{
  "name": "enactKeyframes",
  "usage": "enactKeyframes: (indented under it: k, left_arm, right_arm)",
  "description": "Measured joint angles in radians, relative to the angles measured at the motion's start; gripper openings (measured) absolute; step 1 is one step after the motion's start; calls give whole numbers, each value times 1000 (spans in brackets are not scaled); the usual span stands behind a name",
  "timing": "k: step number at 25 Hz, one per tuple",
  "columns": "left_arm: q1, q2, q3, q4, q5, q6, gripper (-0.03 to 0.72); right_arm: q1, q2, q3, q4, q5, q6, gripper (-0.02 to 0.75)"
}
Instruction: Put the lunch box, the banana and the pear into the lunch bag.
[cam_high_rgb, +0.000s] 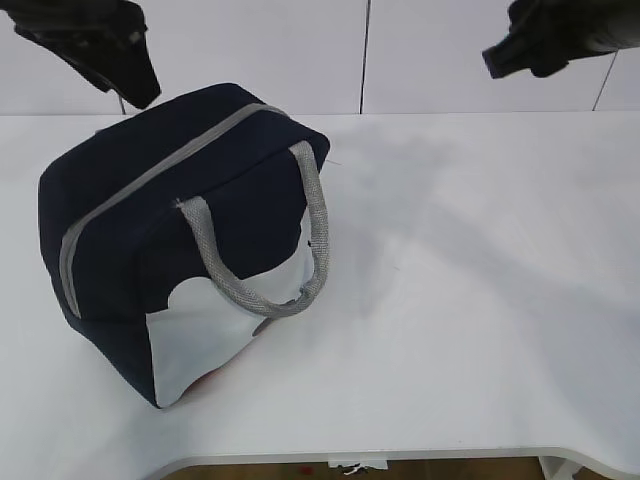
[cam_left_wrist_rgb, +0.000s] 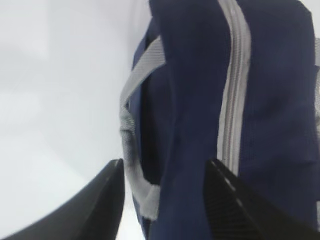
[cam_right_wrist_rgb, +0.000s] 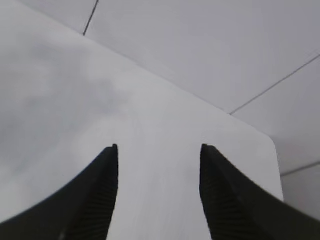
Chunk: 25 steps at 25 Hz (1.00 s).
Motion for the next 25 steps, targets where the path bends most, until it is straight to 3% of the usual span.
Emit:
enactKeyframes:
  k: [6,12,20,25]
  left_arm:
    - [0,-64,0,8,5,-58,391]
    - [0,-173,3,8,11,-133,382]
    - [0,-440,195,8,19,-167,347]
    - [0,-622,360,12,21,-200,341]
  right_arm:
    - [0,-18,2,287,187,-327,414]
    - [0,-76,2,562,392,-475,414]
    - [0,-227,0,743,561,-540,414]
    - [0,-311,0,854,576,-569,414]
